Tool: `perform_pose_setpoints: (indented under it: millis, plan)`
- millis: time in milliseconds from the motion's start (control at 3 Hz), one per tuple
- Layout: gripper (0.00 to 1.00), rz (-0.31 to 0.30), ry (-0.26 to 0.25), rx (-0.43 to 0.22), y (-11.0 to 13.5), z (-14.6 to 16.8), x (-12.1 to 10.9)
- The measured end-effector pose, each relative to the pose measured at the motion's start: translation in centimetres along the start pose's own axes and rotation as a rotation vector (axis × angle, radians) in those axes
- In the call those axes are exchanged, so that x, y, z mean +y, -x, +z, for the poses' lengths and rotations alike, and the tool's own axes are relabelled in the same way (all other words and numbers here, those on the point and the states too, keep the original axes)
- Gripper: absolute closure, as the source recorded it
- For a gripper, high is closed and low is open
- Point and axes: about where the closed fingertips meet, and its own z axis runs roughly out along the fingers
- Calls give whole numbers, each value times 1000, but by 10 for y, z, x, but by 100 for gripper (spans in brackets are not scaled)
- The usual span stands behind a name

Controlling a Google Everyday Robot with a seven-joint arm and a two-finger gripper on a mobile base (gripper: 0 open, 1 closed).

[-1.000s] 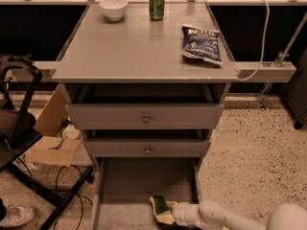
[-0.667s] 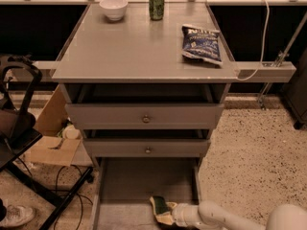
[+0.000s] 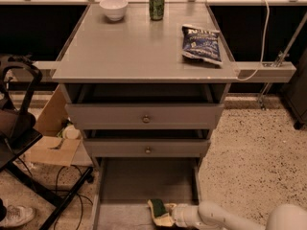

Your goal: Place sponge into bottom drawer

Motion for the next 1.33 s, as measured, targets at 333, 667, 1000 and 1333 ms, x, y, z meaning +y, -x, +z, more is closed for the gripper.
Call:
perform_pose_setpoints:
  millis: [333,667,1000,1333]
  plan:
    - [4,-41,5,7,11,-4,-2]
    - [0,-169,-45,11,47,-33,-10]
    - [0,-243,-82,16,75,-56,-14]
    - [0,-266,-58,80,99,-85,-6]
